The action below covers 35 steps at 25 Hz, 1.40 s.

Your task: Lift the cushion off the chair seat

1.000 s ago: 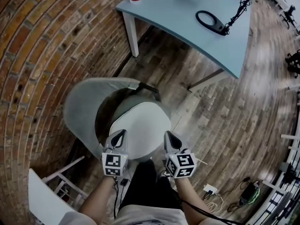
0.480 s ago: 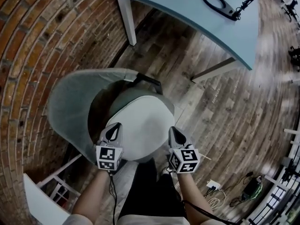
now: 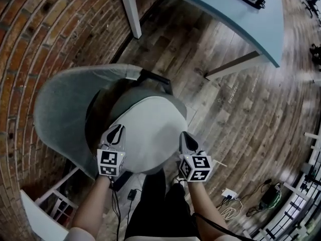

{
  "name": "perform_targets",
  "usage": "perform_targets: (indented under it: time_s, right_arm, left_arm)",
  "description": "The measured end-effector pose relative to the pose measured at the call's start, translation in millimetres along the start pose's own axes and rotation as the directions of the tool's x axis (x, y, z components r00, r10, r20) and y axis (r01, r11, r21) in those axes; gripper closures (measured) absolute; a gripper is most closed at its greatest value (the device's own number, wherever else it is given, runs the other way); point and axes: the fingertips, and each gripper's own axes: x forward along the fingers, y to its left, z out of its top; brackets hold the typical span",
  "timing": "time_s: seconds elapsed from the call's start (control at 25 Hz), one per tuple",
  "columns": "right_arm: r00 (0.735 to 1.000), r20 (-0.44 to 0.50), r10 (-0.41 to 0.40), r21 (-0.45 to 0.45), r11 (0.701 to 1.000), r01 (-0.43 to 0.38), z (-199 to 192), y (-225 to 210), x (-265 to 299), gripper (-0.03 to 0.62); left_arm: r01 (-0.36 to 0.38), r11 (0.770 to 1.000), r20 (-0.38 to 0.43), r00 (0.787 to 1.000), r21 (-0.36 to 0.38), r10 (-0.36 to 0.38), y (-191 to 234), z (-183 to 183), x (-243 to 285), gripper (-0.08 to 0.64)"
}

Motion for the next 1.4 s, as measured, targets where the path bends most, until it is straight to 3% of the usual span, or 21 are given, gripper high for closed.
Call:
perform_targets:
  time_s: [0.24,0.28,0.4,0.8,0.96,1.2,1.4]
  right_arm:
    - [0.999,-0.017,-0.028,0.011,1.000,0.028,-6.8,-12.6,14.0,0.582]
    - [0.999,-0.024,-0.029,0.017,0.999,0.030,-9.0,-15.1,16.7,0.523]
    - [0.998,-0.048,-0.040,0.044,0.998,0.042,-17.4,-24.3,23.3,0.498]
    - [0.993,-0.110,-0.051,0.127,0.990,0.065,-48.6,-44.8,40.0,0.286]
    - [0.990,-0.132,-0.049,0.128,0.990,0.066,-57.4,-44.2,47.7,0.281]
    - [0.982,-0.184,-0.041,0.135,0.989,0.067,-72.8,-46.8,58.9,0.281]
    - [0.974,-0.225,-0.017,0.125,0.991,0.046,-82.1,-40.9,66.7,0.282]
  left_arm:
    - [0.027,0.999,-0.038,0.999,-0.019,-0.027,4.0,-13.2,22.6,0.487]
    - [0.032,0.999,-0.045,0.998,-0.018,-0.033,5.1,-15.9,26.8,0.467]
    - [0.049,0.998,-0.085,0.995,-0.028,-0.051,9.8,-26.5,39.5,0.401]
    - [0.084,0.991,-0.172,0.980,-0.102,-0.101,23.0,-59.5,62.4,0.237]
    - [0.095,0.988,-0.206,0.971,-0.122,-0.119,25.2,-73.9,68.0,0.218]
    - [0.107,0.960,-0.222,0.961,-0.260,-0.167,24.8,-85.7,77.1,0.218]
    - [0.100,0.959,-0.228,0.960,-0.267,-0.163,25.3,-88.1,78.6,0.218]
